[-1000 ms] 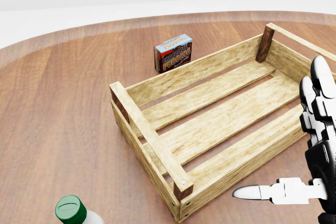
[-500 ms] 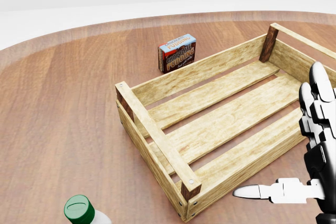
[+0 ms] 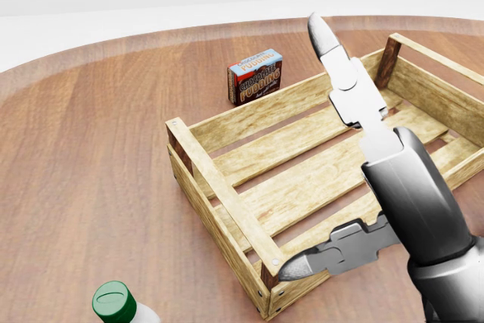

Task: Pick up the salad dressing and put it in the tray.

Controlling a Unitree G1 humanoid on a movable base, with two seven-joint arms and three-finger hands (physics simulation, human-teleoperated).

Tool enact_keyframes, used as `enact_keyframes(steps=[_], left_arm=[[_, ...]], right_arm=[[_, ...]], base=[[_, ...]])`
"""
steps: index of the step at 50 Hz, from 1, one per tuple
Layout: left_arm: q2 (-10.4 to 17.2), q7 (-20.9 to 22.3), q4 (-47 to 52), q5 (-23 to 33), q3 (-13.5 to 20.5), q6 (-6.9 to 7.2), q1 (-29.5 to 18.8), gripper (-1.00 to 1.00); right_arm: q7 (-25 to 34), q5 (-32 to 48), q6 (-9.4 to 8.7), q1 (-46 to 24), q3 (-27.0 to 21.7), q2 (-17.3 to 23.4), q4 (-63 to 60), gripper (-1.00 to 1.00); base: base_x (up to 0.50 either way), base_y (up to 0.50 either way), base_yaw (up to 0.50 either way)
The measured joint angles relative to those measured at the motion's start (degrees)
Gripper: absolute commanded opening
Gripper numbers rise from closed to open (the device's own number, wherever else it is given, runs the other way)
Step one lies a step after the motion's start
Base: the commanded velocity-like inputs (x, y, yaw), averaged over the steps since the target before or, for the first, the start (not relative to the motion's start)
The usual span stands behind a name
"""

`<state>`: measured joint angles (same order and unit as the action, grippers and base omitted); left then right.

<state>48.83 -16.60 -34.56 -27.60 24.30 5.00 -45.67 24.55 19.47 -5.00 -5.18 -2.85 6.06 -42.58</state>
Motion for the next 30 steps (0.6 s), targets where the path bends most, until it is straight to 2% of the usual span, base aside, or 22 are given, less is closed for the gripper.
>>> enact_keyframes(steps=[20, 30], left_arm=[[0.08, -0.01, -0.6, -0.27, -0.26, 0.0, -0.69, 1.0], [-0.01, 0.06, -0.76, -0.21, -0.35, 0.0, -0.87, 1.0]], right_arm=[[15.01, 12.39, 0.0, -11.22, 10.77, -2.61, 15.0, 1.0], [15.45, 20.46, 0.0, -14.66, 14.41, -5.12, 23.09, 1.0]], base=[[0.0, 0.0, 0.0], [0.0, 0.0, 0.0]])
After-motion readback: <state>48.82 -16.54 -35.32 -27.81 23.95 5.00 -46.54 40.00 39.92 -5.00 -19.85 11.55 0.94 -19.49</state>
